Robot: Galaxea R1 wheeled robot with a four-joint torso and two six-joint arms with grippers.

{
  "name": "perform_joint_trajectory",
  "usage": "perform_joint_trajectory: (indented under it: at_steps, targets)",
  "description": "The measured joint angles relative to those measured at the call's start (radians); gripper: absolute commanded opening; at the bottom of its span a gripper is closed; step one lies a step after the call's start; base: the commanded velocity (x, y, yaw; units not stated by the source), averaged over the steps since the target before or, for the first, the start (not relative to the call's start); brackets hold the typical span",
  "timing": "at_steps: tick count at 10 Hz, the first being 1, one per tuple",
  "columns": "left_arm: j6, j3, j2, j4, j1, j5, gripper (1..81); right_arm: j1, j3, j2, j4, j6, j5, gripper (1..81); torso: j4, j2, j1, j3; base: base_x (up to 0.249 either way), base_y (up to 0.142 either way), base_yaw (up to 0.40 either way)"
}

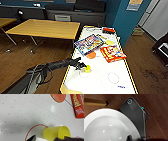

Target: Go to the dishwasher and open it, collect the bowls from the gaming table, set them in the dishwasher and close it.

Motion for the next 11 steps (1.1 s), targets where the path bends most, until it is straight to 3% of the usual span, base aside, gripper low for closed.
perform_joint_trajectory:
  at_steps: [8, 9, 11]
  targets:
    - [0.0, -0.014, 0.01, 0.043, 0.06, -0.001, 81.1, 0.007, -0.005, 0.011, 0.0, 0.0, -0.002, 1.0, 0.0, 0.0, 0.0, 0.0, 0.0, 0.0, 0.0]
    - [0.005, -0.014, 0.01, 0.054, 0.071, -0.001, 1.0, 0.009, -0.006, 0.011, 0.0, 0.001, -0.001, 1.0, 0.0, 0.0, 0.0, 0.0, 0.0, 0.0, 0.0]
    - [0.005, -0.005, 0.023, 0.093, 0.077, -0.022, 1.0, 0.011, -0.015, 0.015, 0.0, 0.003, -0.003, 1.0, 0.0, 0.0, 0.0, 0.0, 0.0, 0.0, 0.0]
